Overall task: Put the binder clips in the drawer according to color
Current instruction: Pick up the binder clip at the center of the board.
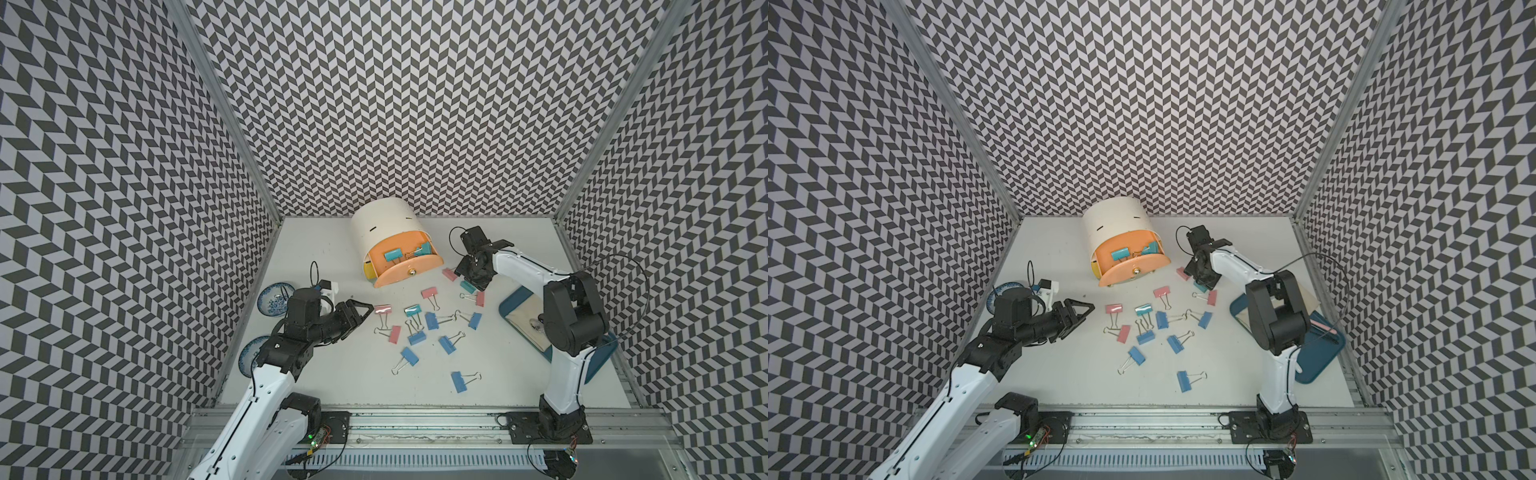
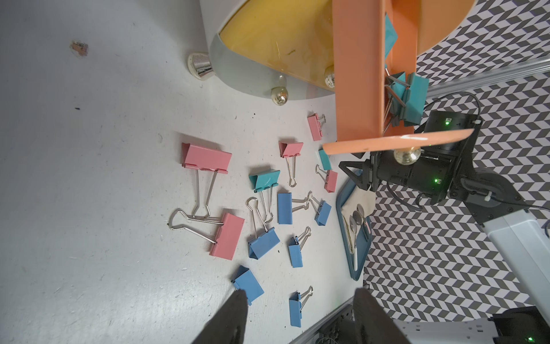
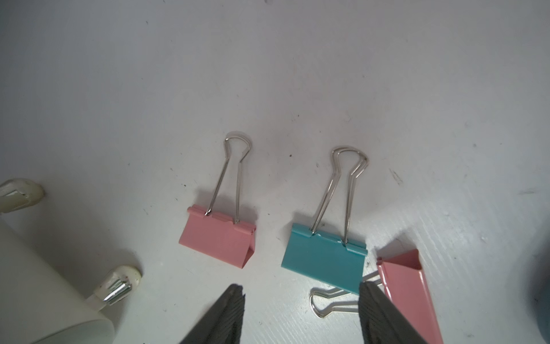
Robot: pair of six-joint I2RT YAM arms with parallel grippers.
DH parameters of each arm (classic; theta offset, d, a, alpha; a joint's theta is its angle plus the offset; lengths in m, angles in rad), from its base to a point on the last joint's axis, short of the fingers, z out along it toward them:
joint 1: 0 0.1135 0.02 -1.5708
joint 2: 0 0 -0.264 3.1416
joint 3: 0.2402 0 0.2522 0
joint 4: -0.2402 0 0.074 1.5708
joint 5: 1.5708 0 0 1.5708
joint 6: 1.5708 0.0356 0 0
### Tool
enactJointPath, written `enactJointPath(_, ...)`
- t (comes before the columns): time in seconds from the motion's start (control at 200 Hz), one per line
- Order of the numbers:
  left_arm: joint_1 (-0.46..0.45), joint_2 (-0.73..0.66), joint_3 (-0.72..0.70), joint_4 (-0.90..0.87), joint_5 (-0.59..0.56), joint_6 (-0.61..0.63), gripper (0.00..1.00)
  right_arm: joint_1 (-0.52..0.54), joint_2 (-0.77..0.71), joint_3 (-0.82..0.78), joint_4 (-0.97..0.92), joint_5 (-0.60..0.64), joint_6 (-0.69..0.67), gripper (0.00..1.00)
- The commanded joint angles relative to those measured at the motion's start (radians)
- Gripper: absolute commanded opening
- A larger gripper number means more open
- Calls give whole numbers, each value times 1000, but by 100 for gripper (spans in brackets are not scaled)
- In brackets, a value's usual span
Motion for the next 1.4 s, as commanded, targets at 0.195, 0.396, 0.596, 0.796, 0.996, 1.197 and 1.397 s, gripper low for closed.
enactJointPath(0.195, 13, 4, 28, 37, 13, 21, 61, -9, 54, 26, -4, 1, 3, 65)
enactJointPath(0.396, 19, 10, 25, 39, 13, 25, 61, -14, 77, 25, -1, -16, 8, 65)
enactJointPath(0.596, 36, 11, 29, 33, 11, 34, 61, -15, 96, 23, 8, -27, 7, 65)
enactJointPath(0.796, 50, 12, 25, 28, 15, 38, 61, -16, 98, 6, 21, -41, -3, 59)
enactJointPath(0.996, 56, 5, 23, 30, 14, 30, 60, -16, 59, -22, 29, -30, -14, 52)
enactJointPath(1.197, 56, -6, 38, 24, 10, 20, 61, -15, -27, -34, 28, -2, -58, 47)
enactJointPath(1.397, 57, -3, 89, 7, 7, 17, 61, -15, -152, -52, 27, 51, -132, 44)
